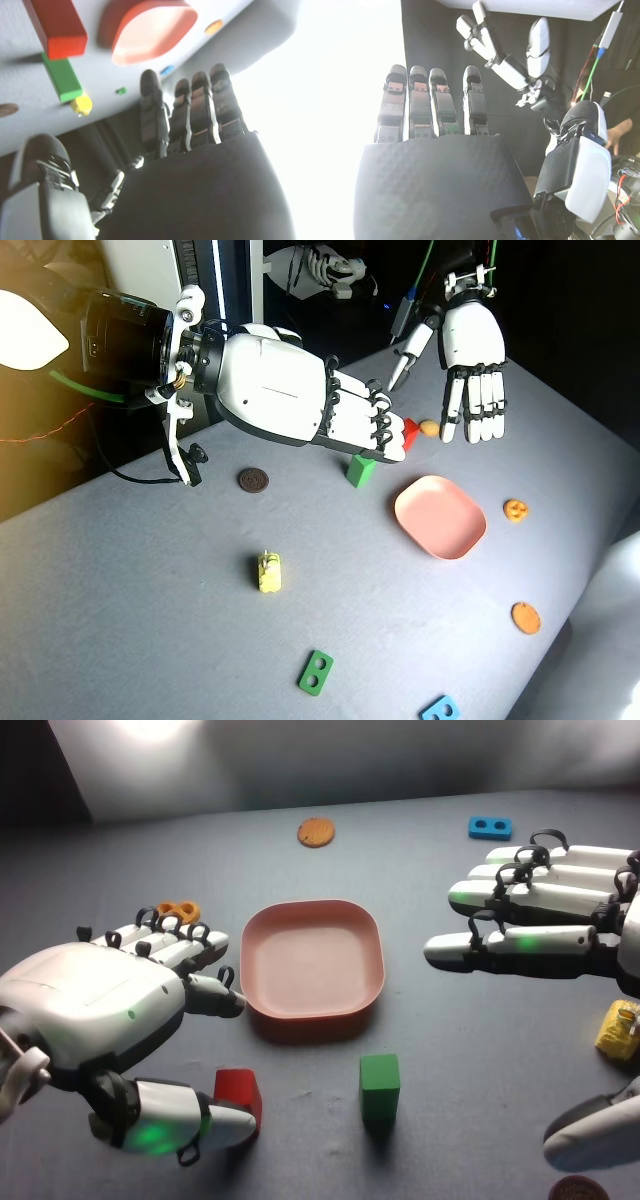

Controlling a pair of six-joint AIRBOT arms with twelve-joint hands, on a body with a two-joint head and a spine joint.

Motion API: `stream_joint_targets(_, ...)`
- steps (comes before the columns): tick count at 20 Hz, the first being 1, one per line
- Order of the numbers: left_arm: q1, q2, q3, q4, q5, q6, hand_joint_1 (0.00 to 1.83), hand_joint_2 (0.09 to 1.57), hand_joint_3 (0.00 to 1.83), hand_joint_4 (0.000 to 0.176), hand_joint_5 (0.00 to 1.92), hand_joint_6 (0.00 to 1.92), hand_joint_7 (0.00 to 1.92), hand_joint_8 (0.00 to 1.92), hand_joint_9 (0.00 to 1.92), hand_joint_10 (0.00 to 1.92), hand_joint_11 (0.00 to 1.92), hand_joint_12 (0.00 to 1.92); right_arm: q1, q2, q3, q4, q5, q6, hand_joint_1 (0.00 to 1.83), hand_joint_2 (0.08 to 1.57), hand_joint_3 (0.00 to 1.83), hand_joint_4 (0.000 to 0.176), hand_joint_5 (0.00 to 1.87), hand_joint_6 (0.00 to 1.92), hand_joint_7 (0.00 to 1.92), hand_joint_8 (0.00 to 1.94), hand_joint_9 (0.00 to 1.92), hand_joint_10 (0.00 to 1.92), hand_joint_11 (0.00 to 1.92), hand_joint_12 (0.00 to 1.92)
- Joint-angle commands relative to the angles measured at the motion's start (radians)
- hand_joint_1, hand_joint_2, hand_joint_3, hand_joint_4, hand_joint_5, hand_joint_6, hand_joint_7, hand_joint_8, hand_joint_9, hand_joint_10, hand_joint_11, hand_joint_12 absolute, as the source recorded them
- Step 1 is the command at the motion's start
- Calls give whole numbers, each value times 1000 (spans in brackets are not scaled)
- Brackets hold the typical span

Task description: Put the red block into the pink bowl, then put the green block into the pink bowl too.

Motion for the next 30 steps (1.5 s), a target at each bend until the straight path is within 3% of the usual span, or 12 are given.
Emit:
stream_joint_targets(1,-1,1,1,36,-95,-3,529,941,0,22,596,18,37,1,0,0,0,0,5,10,-3,28,115,4,153,786,0,175,235,9,0,0,0,0,0,0)
stream_joint_targets(3,22,-11,1,37,-140,-10,568,921,0,25,642,24,27,0,0,0,0,0,5,10,-3,28,115,4,182,789,0,175,216,0,0,0,0,0,0,0)
stream_joint_targets(4,33,-21,2,37,-163,-16,614,933,0,12,655,25,5,0,0,0,0,0,5,10,-3,28,115,4,169,788,0,176,206,0,0,0,0,0,0,0)
stream_joint_targets(6,56,-48,7,37,-203,-32,735,909,0,21,735,20,12,0,0,0,0,0,5,10,-3,28,115,4,161,784,0,176,201,1,0,0,0,0,0,0)
stream_joint_targets(8,71,-71,11,37,-230,-41,778,909,0,0,762,18,18,1,0,0,0,0,5,10,-3,28,115,4,179,777,0,174,222,9,6,2,0,0,0,0)
stream_joint_targets(14,85,-112,33,40,-249,-46,743,950,4,0,728,12,19,7,0,0,0,0,5,10,-4,28,116,4,160,811,4,176,334,12,42,3,0,0,0,0)
stream_joint_targets(15,86,-119,38,42,-249,-47,666,976,13,5,702,0,30,9,0,0,0,0,5,10,-4,28,116,4,167,808,1,176,360,16,62,8,0,0,0,0)
stream_joint_targets(20,98,-143,55,47,-260,-56,658,988,11,0,698,1,12,1,0,0,0,0,4,10,-4,28,117,4,141,799,0,176,347,5,71,9,0,0,0,0)
stream_joint_targets(22,105,-151,62,51,-262,-62,642,985,0,15,719,6,81,6,0,0,0,0,4,9,-4,28,117,4,142,795,0,176,309,0,63,3,0,0,0,0)
stream_joint_targets(27,111,-166,86,60,-267,-74,663,981,0,12,738,7,43,2,0,0,0,0,2,9,-5,28,117,4,96,781,0,161,240,0,64,1,0,0,0,0)
stream_joint_targets(28,111,-169,89,60,-267,-75,650,981,0,28,740,7,52,5,0,0,0,0,1,9,-5,28,117,4,112,771,0,165,223,0,43,0,0,0,0,0)
stream_joint_targets(30,113,-174,94,60,-269,-76,652,989,1,14,734,3,39,4,0,0,0,0,1,9,-5,28,117,4,98,757,0,170,193,3,21,2,0,0,0,0)
